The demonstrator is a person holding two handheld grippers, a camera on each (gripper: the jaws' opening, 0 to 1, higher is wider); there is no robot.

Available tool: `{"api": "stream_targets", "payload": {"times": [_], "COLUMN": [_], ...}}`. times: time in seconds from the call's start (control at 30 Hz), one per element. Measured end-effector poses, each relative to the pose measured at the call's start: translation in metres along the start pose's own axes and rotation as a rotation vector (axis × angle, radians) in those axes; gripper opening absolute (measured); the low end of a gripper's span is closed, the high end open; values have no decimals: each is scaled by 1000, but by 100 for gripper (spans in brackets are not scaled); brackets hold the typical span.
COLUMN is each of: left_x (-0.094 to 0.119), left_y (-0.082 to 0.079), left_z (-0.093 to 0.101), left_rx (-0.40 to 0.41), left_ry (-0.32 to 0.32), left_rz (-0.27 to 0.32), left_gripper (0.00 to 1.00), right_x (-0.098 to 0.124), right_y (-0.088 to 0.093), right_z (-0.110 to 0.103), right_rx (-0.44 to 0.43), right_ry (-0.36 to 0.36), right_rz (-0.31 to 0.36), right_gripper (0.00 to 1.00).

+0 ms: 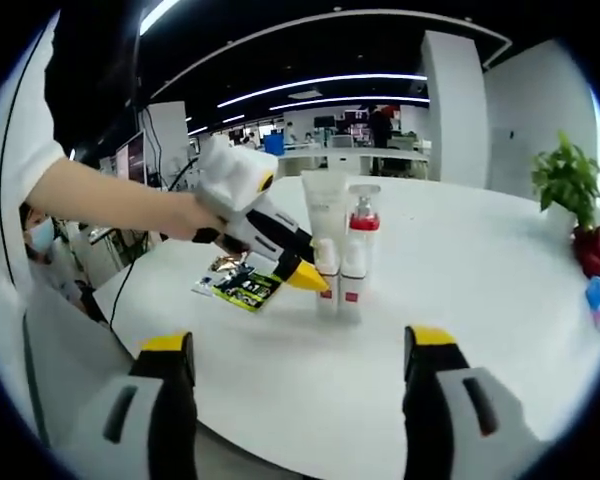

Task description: Arrange the skincare products in the storage area until every visible bottle or jar stands upright without overlapping.

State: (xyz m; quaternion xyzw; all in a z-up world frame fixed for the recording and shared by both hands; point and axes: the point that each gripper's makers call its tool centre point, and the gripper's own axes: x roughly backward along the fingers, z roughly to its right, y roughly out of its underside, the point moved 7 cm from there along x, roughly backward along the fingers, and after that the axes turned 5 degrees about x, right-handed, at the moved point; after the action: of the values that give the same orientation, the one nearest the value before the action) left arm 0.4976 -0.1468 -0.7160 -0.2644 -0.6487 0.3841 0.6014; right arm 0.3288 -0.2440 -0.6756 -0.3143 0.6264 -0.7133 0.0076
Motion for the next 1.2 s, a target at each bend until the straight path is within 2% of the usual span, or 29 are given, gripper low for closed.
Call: {"api": "stream_targets", "payload": {"times": [0.43,0.57,0.73,1.2], "left_x": [1,2,4,34], "left_y": [-1,1,2,10], "left_z": [0,1,1,5], "left_rx": [3,-2,4,32], "left_ry": [-3,-1,-8,-44], "left_rz": [-8,-22,-31,-51], "left_gripper": [17,22,24,31], "right_x": [-1,-1,-1,-3], "right_y": [1,2,2,2], "right_z": [-1,-1,-1,-4], "right_rx": [7,9,12,42], "right_ry": [-6,-5,-5,-12], "right_rz": [-11,-14,-19,-35], "right_gripper": [87,88,88,89]}}
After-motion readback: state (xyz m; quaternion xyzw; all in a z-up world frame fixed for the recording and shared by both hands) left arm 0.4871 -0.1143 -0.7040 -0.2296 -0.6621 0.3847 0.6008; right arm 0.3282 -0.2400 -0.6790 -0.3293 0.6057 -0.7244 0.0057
